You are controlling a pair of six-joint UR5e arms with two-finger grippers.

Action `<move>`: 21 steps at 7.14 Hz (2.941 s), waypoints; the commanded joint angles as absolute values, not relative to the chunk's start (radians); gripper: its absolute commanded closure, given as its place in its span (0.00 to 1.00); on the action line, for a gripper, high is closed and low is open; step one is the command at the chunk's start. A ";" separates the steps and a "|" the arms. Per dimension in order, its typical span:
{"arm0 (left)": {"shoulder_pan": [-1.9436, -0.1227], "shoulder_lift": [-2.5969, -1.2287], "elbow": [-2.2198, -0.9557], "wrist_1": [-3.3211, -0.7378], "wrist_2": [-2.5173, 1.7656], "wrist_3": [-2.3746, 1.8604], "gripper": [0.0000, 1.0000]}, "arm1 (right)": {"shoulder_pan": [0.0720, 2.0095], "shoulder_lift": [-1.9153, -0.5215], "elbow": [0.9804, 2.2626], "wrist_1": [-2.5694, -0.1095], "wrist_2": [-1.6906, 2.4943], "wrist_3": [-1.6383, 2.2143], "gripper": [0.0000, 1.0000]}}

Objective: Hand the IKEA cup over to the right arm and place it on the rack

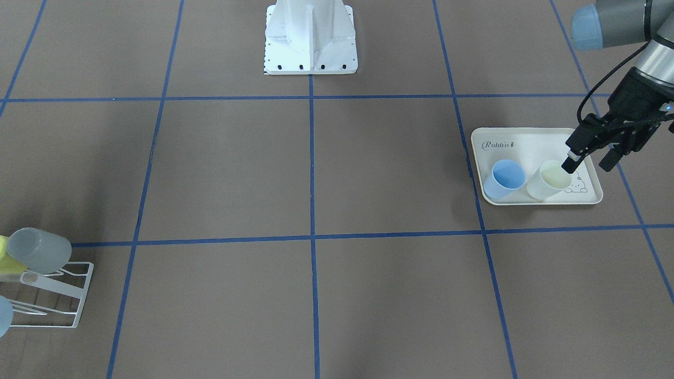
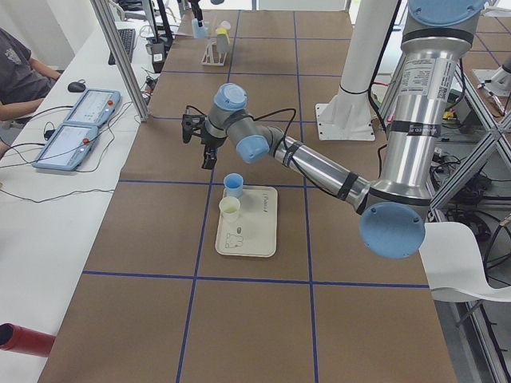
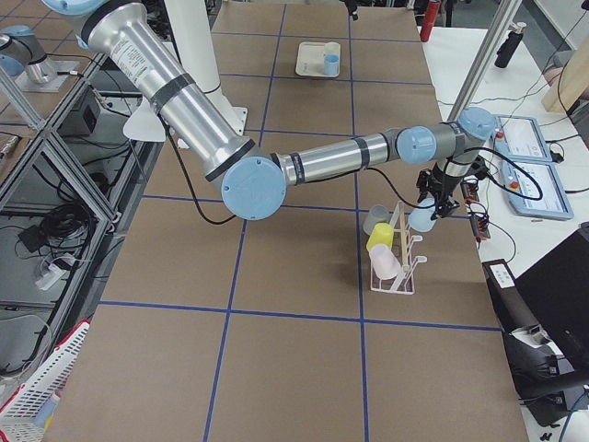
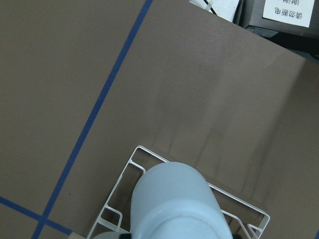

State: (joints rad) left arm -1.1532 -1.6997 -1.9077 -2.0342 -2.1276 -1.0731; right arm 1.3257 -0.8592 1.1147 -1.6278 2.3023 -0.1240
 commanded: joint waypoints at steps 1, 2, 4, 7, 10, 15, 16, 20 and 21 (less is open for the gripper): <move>-1.151 -1.700 -1.908 -2.034 -2.126 -1.074 0.00 | 1.316 -0.874 1.124 -1.624 2.303 -0.123 0.68; -1.149 -1.698 -1.907 -2.033 -2.126 -1.074 0.00 | 1.299 -0.879 1.134 -1.621 2.296 -0.112 0.43; -1.128 -1.634 -1.896 -2.033 -2.125 -1.046 0.00 | 1.292 -0.885 1.137 -1.615 2.292 -0.106 0.01; -1.112 -1.554 -1.902 -2.008 -2.137 -0.915 0.00 | 1.290 -0.879 1.173 -1.626 2.298 -0.106 0.01; -1.043 -1.560 -1.777 -2.023 -2.140 -0.897 0.00 | 1.302 -0.887 1.248 -1.682 2.361 -0.104 0.01; -1.040 -1.577 -1.691 -2.022 -2.145 -0.897 0.02 | 1.302 -0.913 1.305 -1.706 2.361 -0.098 0.01; -1.040 -1.578 -1.683 -2.023 -2.145 -0.899 0.14 | 1.302 -0.913 1.305 -1.706 2.361 -0.098 0.01; -1.028 -1.597 -1.666 -2.022 -2.174 -0.911 0.75 | 1.302 -0.913 1.307 -1.707 2.362 -0.098 0.01; -1.029 -1.597 -1.670 -2.022 -2.186 -0.911 1.00 | 1.302 -0.913 1.312 -1.707 2.365 -0.098 0.01</move>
State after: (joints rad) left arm -1.0316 -1.5950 -1.6688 -2.0219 -2.1756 -0.9104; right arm 1.3024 -0.9127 1.3083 -1.7073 2.3631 -0.0982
